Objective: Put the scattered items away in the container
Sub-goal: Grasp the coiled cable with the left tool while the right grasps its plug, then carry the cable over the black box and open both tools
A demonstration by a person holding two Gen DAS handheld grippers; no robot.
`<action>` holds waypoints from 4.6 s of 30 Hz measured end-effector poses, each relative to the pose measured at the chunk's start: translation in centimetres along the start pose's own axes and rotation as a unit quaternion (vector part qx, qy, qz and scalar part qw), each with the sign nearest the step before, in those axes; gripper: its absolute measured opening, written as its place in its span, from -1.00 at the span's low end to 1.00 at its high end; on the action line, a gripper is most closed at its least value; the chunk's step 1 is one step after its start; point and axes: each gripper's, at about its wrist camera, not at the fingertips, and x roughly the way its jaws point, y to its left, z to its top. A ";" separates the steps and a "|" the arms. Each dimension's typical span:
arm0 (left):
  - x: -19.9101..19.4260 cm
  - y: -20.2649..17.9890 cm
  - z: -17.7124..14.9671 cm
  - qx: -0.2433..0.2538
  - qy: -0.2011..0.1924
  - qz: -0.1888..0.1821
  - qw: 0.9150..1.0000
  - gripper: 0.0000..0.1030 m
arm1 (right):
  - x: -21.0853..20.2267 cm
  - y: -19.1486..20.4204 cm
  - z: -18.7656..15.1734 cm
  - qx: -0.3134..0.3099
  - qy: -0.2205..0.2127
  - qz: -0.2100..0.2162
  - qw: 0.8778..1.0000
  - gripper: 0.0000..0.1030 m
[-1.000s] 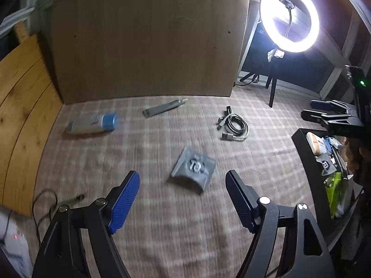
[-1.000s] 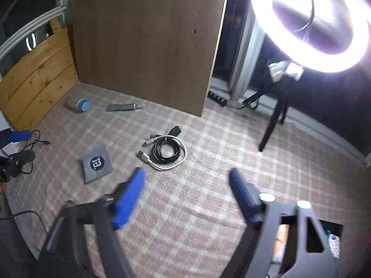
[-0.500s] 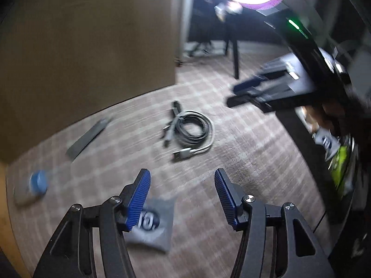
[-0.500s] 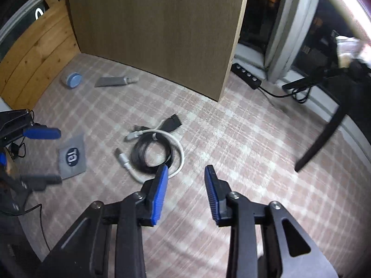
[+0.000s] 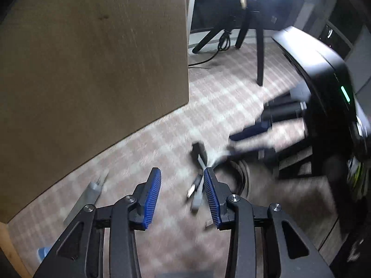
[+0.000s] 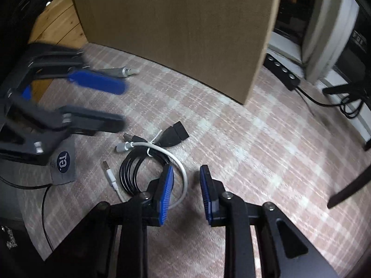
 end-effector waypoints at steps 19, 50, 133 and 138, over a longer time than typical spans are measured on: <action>5.5 -2.7 2.6 0.029 0.095 0.000 0.995 -0.57 | -0.1 0.4 -1.0 -0.023 0.044 -0.008 0.999 -0.67; 3.2 -1.3 -0.1 0.048 0.078 -0.038 0.995 -0.69 | 0.4 9.3 -1.2 -0.177 0.073 0.055 0.980 -0.66; -8.3 -36.1 2.2 0.250 -0.023 -0.163 0.954 -0.30 | -31.4 -5.9 -34.3 0.323 -0.131 -0.202 0.915 -0.40; -9.6 -33.9 2.1 0.234 -0.036 -0.154 0.959 -0.30 | -31.4 -5.7 -33.1 0.315 -0.141 -0.195 0.918 -0.39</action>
